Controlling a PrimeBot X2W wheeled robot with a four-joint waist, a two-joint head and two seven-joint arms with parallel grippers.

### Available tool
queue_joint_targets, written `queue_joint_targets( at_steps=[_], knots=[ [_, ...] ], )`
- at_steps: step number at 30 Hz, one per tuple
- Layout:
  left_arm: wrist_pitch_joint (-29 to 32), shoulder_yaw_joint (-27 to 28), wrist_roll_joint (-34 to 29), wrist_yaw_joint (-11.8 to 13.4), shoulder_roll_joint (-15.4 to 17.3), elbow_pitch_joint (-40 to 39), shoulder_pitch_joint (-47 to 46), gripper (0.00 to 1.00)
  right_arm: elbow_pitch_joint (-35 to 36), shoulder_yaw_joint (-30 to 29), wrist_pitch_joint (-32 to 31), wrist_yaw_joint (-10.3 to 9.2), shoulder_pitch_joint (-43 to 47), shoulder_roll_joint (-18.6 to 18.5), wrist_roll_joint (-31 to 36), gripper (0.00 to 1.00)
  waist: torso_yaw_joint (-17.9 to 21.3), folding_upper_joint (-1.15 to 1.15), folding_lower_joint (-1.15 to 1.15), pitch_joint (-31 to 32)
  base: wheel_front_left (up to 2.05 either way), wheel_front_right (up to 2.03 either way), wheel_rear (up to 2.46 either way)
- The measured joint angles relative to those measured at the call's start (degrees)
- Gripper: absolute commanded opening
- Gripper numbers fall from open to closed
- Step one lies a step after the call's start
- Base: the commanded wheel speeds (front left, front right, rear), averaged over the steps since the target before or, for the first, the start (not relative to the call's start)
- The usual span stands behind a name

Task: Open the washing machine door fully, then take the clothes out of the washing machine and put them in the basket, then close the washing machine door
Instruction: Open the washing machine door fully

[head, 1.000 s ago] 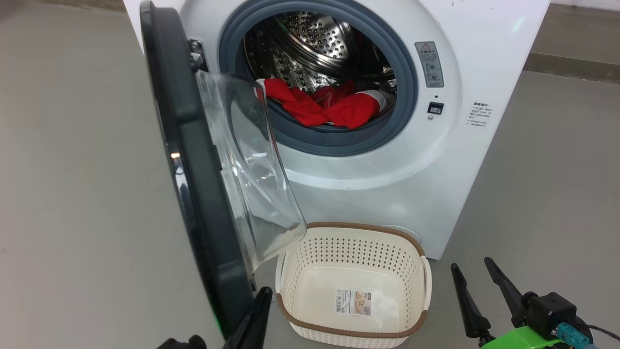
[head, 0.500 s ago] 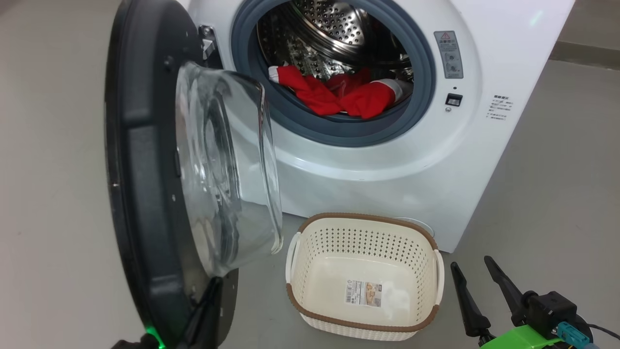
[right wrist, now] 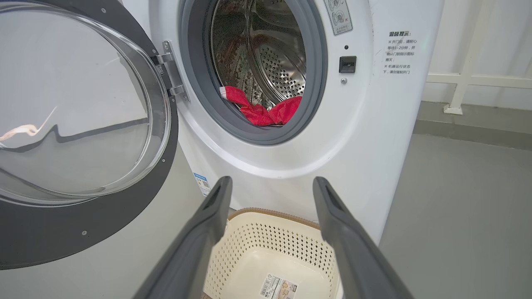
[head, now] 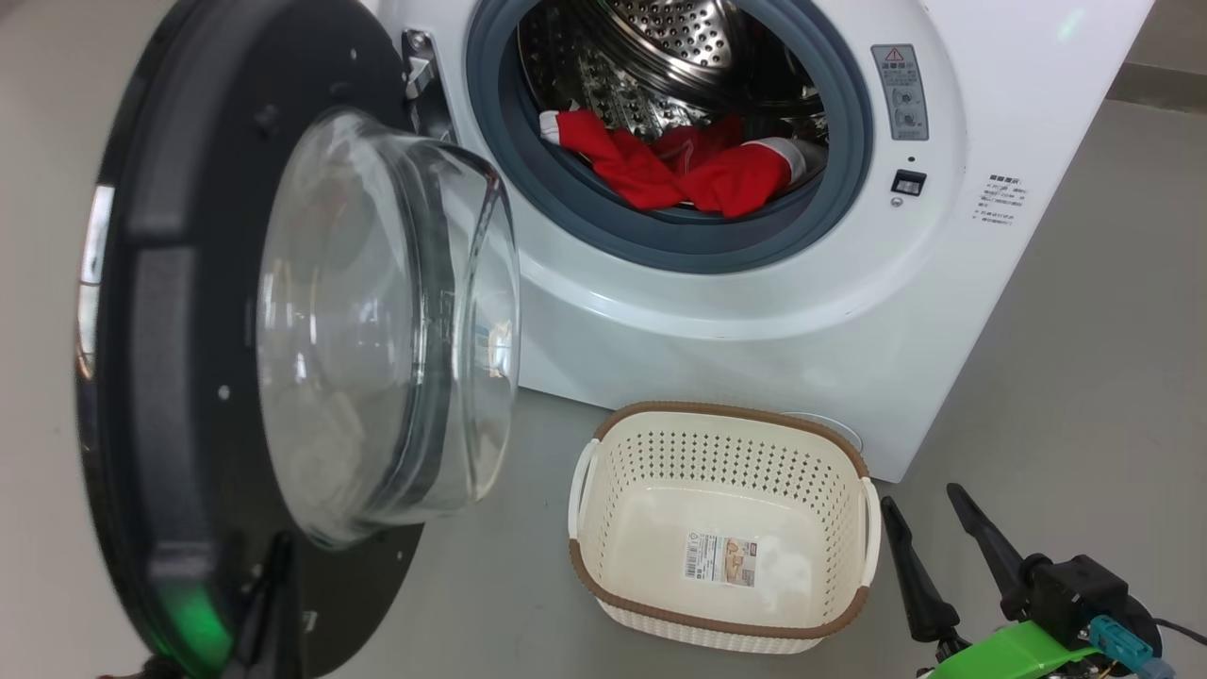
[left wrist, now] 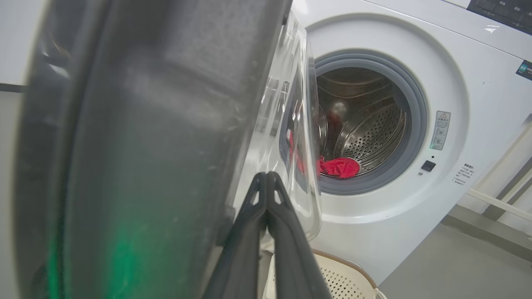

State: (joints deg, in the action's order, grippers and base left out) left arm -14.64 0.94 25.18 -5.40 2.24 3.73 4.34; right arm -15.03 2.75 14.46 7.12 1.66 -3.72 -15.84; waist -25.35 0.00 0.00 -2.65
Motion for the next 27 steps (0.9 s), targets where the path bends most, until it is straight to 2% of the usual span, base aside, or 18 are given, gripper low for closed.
queue_joint_targets(
  at_steps=[18,27],
  knots=[
    [0.01,13.19,-1.08,0.05,-0.80,3.69,-4.75,0.00,1.92,-1.19,0.00,-0.01,-0.81,-0.25,1.33,1.00,0.66,0.00,0.00,-1.57,0.00,0.00,0.00],
    [0.00,22.12,-4.50,-0.75,-1.02,7.09,-9.93,0.00,2.01,-1.16,0.01,0.00,-1.03,-0.52,1.43,1.00,1.35,0.00,0.00,-2.82,0.00,0.00,0.00]
  ],
)
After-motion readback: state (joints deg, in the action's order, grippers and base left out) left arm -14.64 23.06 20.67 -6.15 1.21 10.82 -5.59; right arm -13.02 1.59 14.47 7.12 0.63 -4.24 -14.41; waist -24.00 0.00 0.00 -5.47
